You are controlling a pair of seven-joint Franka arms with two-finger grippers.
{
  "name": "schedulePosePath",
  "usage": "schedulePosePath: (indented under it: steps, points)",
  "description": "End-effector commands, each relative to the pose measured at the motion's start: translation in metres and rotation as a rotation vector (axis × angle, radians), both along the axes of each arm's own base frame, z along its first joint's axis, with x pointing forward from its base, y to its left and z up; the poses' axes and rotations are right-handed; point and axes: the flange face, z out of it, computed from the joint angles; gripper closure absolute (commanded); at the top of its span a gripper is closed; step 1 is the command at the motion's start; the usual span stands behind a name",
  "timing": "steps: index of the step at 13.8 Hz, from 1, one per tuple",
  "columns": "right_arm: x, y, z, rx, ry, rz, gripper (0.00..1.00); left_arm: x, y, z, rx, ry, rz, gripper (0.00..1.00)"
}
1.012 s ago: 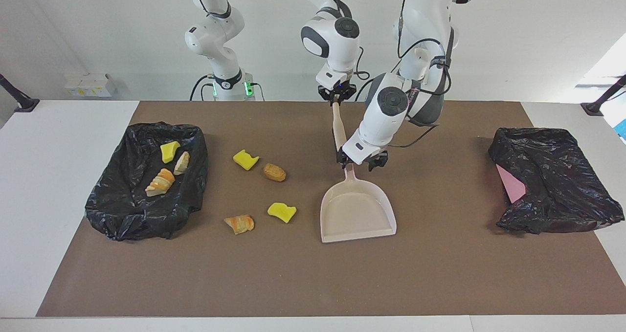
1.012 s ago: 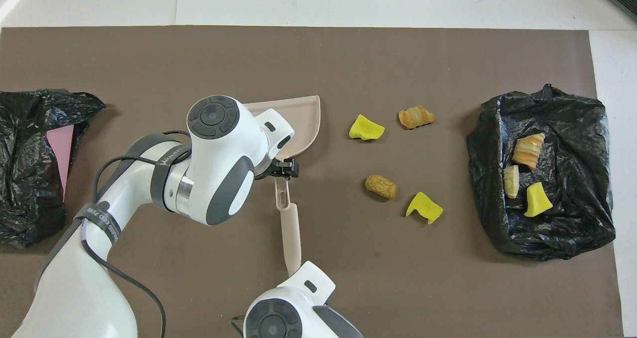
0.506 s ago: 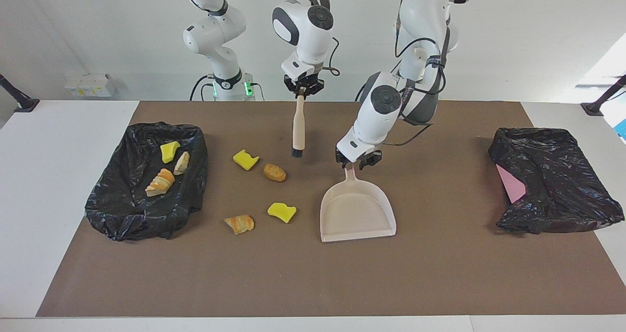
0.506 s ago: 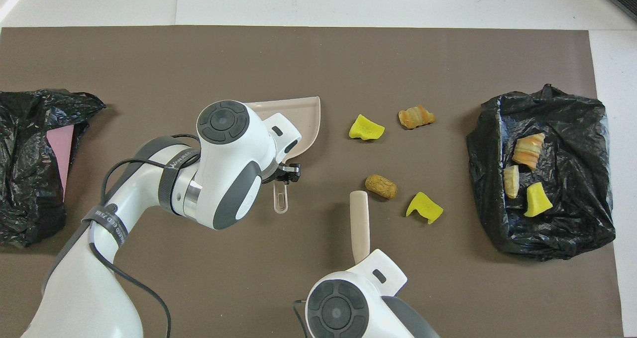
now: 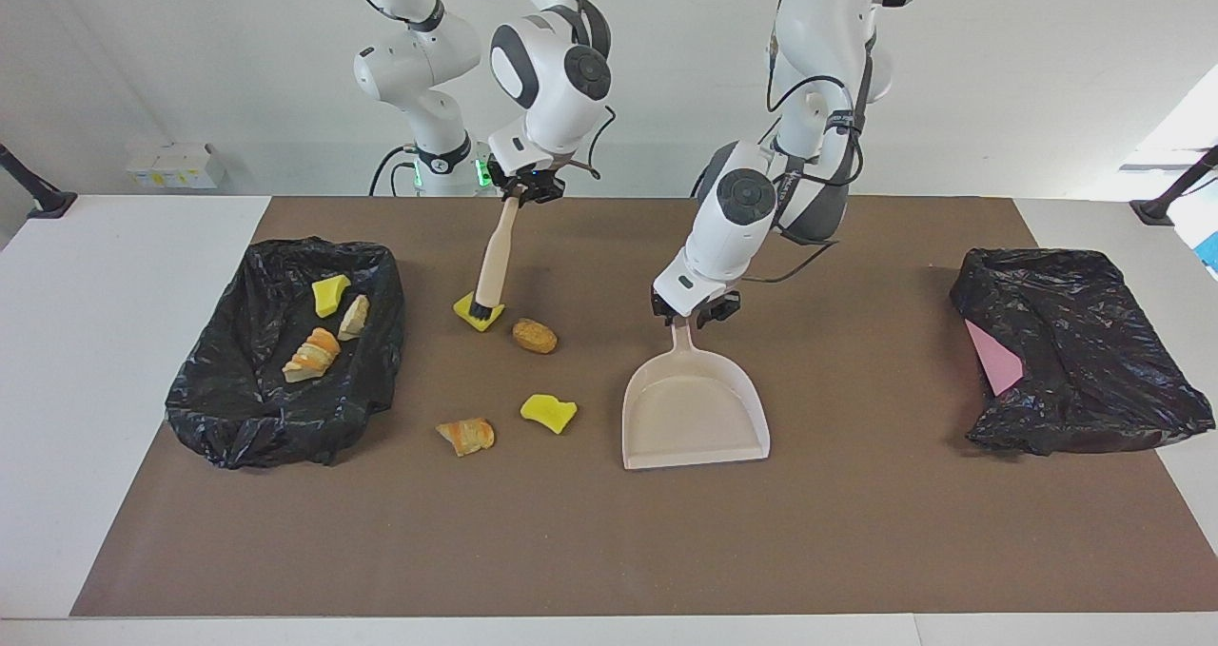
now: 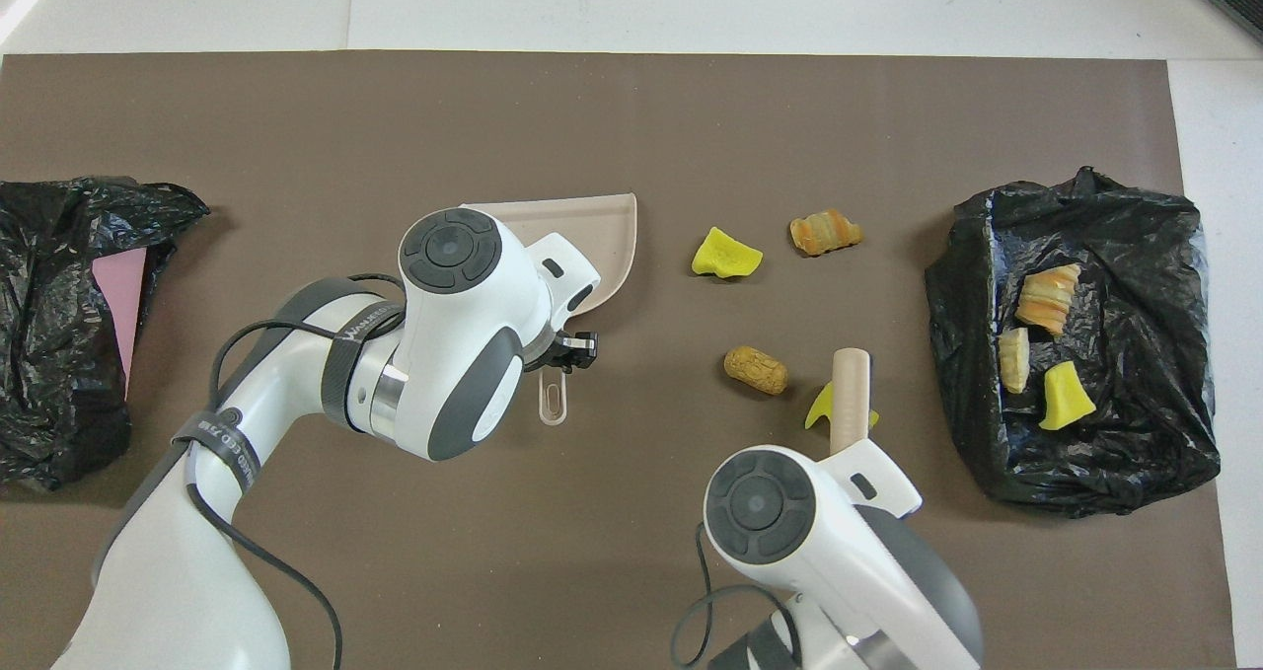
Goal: Sweep and dump trash in bin
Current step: 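Grasp the beige brush with the right gripper, then sweep the pieces toward the dustpan with the right gripper's brush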
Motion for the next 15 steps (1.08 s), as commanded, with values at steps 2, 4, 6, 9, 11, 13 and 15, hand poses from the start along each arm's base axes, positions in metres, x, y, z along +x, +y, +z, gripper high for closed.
schedulePosePath:
  steps: [2, 4, 6, 9, 11, 13, 15]
  points:
    - [0.012, -0.056, -0.015, -0.079, -0.012, -0.093, 1.0, -0.007, 0.0, 0.002, -0.016, -0.012, -0.024, 1.0]
    - [0.014, -0.072, -0.025, -0.05, -0.017, -0.126, 1.0, -0.004, 0.004, 0.007, -0.016, -0.021, -0.057, 1.0]
    - [0.017, -0.081, -0.033, 0.028, -0.017, -0.137, 1.0, 0.002, 0.018, 0.016, -0.016, -0.023, -0.116, 1.0]
    - [0.028, -0.077, -0.064, 0.096, 0.007, -0.146, 1.0, 0.022, 0.059, 0.029, -0.017, -0.049, -0.31, 1.0]
    - [0.035, -0.062, -0.069, 0.196, -0.02, -0.168, 1.0, 0.023, 0.071, 0.036, -0.001, -0.048, -0.369, 1.0]
    - [0.035, -0.041, -0.077, 0.233, -0.004, -0.16, 1.0, 0.023, 0.076, 0.04, 0.022, -0.057, -0.462, 1.0]
    - [0.059, -0.011, -0.062, 0.314, -0.013, -0.188, 1.0, 0.03, 0.102, 0.041, 0.005, -0.04, -0.606, 1.0]
